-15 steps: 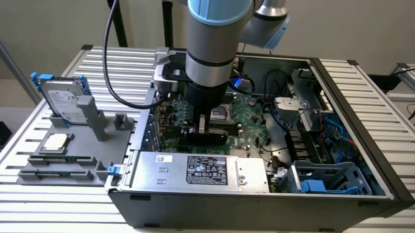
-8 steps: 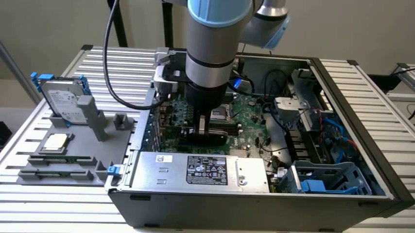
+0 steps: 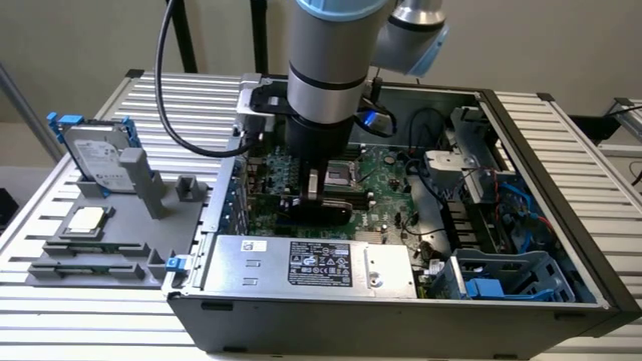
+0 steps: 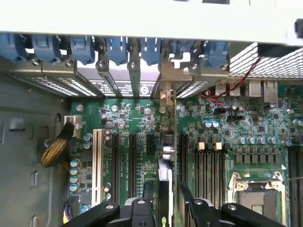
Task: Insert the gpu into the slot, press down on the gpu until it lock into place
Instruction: 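Insert the gpu into the slot, then press down on the gpu until it lock into place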
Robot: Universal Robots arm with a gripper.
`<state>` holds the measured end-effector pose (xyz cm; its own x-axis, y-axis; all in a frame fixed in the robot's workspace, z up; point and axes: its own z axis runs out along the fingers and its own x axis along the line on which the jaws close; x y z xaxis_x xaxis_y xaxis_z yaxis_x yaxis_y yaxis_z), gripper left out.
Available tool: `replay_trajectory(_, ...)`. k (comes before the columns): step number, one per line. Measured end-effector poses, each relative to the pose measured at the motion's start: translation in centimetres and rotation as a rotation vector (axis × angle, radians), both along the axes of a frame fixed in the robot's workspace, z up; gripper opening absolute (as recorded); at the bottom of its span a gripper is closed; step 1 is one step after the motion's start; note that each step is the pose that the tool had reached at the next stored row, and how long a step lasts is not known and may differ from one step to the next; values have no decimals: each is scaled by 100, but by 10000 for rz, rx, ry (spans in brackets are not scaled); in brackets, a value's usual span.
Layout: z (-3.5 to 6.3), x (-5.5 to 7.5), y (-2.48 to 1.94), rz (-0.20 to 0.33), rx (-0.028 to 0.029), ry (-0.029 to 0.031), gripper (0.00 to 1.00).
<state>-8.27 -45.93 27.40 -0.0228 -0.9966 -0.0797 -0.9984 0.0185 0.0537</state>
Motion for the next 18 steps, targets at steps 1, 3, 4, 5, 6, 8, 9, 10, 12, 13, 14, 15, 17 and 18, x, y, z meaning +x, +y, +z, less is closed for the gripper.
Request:
replay_trajectory(1, 46, 0, 0, 0, 2, 6, 34)
replay_trajectory(3, 126, 0, 0, 0, 0, 16, 34)
replay_trajectory(4, 134, 0, 0, 0, 0, 18, 32)
replay_trajectory(5, 133, 0, 0, 0, 1, 20, 32)
replay_trajectory(6, 133, 0, 0, 0, 1, 20, 25)
replay_trajectory(8, 133, 0, 0, 0, 1, 20, 13)
replay_trajectory(9, 133, 0, 0, 0, 1, 20, 13)
replay_trajectory(10, 133, 0, 0, 1, 1, 20, 11)
replay_trajectory(12, 134, 0, 0, 0, 0, 20, 11)
replay_trajectory(13, 134, 0, 0, 0, 0, 20, 11)
replay_trajectory(14, 134, 0, 0, 0, 0, 20, 11)
replay_trajectory(15, 133, 0, 0, 0, 1, 20, 11)
replay_trajectory(17, 134, 0, 0, 0, 0, 20, 11)
replay_trajectory(18, 133, 0, 0, 0, 1, 20, 11)
